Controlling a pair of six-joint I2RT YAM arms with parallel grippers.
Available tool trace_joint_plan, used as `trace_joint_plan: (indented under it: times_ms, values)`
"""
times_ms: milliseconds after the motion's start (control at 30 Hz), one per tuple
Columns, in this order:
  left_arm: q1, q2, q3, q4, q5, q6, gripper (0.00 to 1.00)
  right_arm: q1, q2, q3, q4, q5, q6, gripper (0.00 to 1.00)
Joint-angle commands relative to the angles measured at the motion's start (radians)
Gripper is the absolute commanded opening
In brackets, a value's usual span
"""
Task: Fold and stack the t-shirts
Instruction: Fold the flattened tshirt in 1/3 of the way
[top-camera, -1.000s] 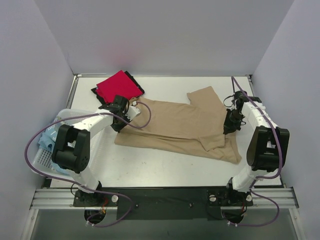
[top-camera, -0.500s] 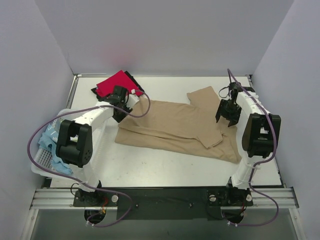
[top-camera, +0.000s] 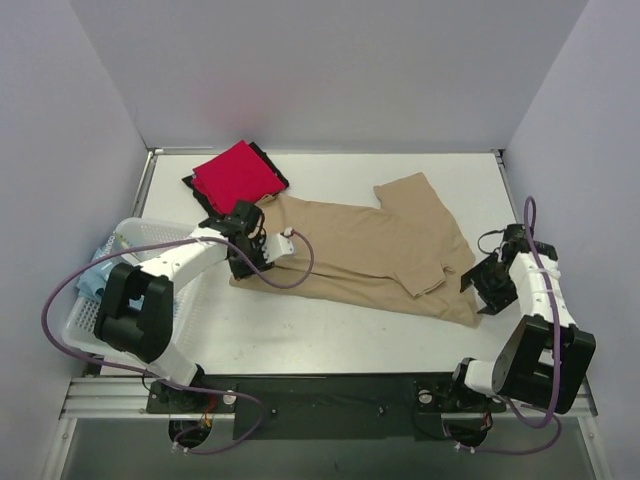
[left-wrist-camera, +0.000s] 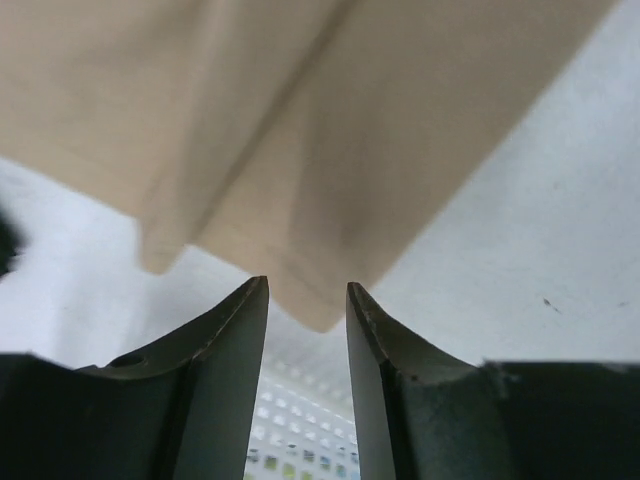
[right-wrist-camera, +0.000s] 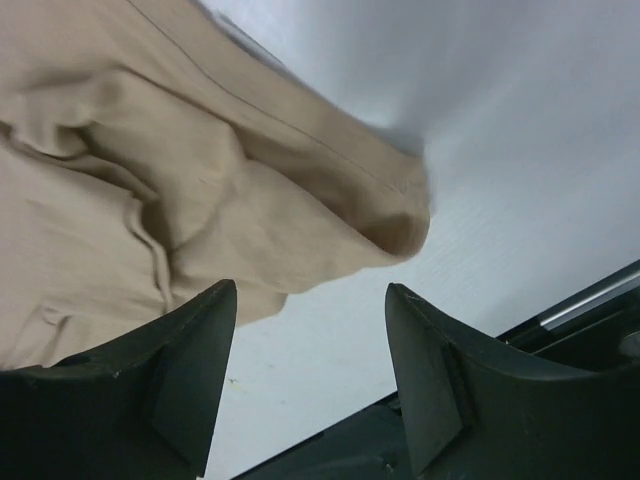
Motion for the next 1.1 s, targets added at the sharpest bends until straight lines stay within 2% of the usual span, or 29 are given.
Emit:
trace_joint_plan:
  times_ms: [0, 167, 267, 333, 367, 400, 433, 467, 500, 667, 733, 833, 967, 1067]
  values:
    - [0.000, 0.015, -0.090, 0.046, -0.008, 0.158, 0.49, -0.008, -0.027, -0.141, 0.019, -0.027, 0.159, 0.56]
    - [-0.010, 0.052, -0.156, 0.139, -0.025, 0.186, 0.52, -0.027, -0.004, -0.210, 0.075, 0.040, 0.207, 0.53]
    - [-0.011, 0.064, -0.213, 0.249, -0.048, 0.185, 0.52, -0.030, 0.008, -0.232, 0.105, 0.107, 0.208, 0.51]
    - [-0.010, 0.073, -0.239, 0.318, -0.094, 0.174, 0.50, -0.033, 0.025, -0.250, 0.146, 0.123, 0.214, 0.42]
    - [-0.011, 0.075, -0.243, 0.332, -0.105, 0.169, 0.48, -0.038, 0.031, -0.261, 0.156, 0.135, 0.223, 0.31]
    - [-0.011, 0.076, -0.251, 0.349, -0.108, 0.163, 0.35, -0.044, 0.051, -0.265, 0.176, 0.135, 0.224, 0.25]
    - [-0.011, 0.076, -0.251, 0.353, -0.114, 0.150, 0.23, -0.054, 0.062, -0.265, 0.185, 0.131, 0.219, 0.13]
    - [-0.010, 0.072, -0.250, 0.347, -0.113, 0.143, 0.04, -0.059, 0.082, -0.256, 0.187, 0.129, 0.207, 0.07]
    - [-0.010, 0.070, -0.247, 0.341, -0.122, 0.128, 0.00, -0.071, 0.086, -0.247, 0.185, 0.128, 0.201, 0.00]
    - [-0.010, 0.033, -0.176, 0.102, -0.117, 0.082, 0.00, -0.153, 0.054, -0.184, 0.130, 0.164, 0.148, 0.00]
    - [-0.014, 0.007, -0.159, -0.013, -0.081, 0.054, 0.00, -0.188, 0.034, -0.169, 0.108, 0.186, 0.124, 0.00]
    - [-0.039, -0.028, -0.167, -0.200, 0.051, 0.018, 0.00, -0.223, 0.033, -0.169, 0.098, 0.187, 0.104, 0.00]
    - [-0.121, -0.057, -0.213, -0.330, 0.156, -0.013, 0.00, -0.240, 0.053, -0.187, 0.099, 0.193, 0.102, 0.00]
    - [-0.155, -0.073, -0.230, -0.366, 0.162, -0.027, 0.00, -0.272, 0.048, -0.187, 0.099, 0.197, 0.096, 0.00]
